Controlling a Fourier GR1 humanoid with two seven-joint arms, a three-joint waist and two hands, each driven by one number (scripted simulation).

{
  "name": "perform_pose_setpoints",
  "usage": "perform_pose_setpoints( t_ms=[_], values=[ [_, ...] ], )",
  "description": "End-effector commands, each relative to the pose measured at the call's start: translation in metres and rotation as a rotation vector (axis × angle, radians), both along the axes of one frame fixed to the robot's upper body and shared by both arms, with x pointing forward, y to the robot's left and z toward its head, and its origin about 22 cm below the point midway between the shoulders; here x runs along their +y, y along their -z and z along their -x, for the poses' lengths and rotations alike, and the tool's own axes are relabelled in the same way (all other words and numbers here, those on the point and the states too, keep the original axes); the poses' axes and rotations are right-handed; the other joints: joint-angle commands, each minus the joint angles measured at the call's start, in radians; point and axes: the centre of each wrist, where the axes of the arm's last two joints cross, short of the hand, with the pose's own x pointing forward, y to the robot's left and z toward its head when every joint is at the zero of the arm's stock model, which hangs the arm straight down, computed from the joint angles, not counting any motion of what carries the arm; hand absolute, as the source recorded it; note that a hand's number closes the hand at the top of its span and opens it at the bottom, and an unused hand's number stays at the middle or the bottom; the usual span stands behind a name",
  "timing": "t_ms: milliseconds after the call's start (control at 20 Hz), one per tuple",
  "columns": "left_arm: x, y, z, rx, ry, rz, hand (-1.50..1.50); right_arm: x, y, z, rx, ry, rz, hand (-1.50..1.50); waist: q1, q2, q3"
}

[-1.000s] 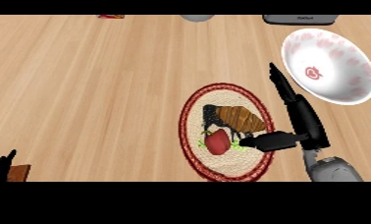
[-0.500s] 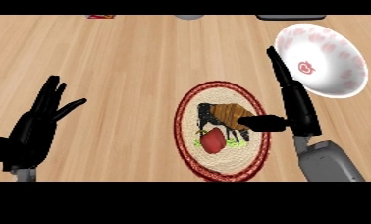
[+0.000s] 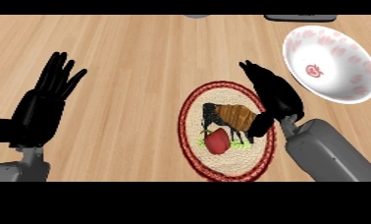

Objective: Pick the bell pepper from the placemat and place it in the bowl

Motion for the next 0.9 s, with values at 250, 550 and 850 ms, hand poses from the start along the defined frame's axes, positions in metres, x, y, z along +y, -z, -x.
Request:
perform_pose_setpoints(
  t_ms=[250, 550, 850],
  values=[
    [0.001, -0.006, -0.013, -0.01, 0.009, 0.028, 0.0, 0.104, -0.066, -0.002, 0.348, -0.09, 0.245, -1.5, -0.009, -0.002, 0.008],
    [0.02, -0.006, -0.009, -0.006, -0.014, 0.033, 0.0, 0.128, -0.06, 0.006, 0.381, -0.007, 0.229, -1.5, -0.014, 0.0, 0.009],
    [0.007, 0.012, -0.011, 0.0, -0.004, 0.028, 0.0, 0.124, -0.053, 0.02, 0.401, -0.007, 0.205, -1.5, -0.023, 0.001, 0.01]
  ],
)
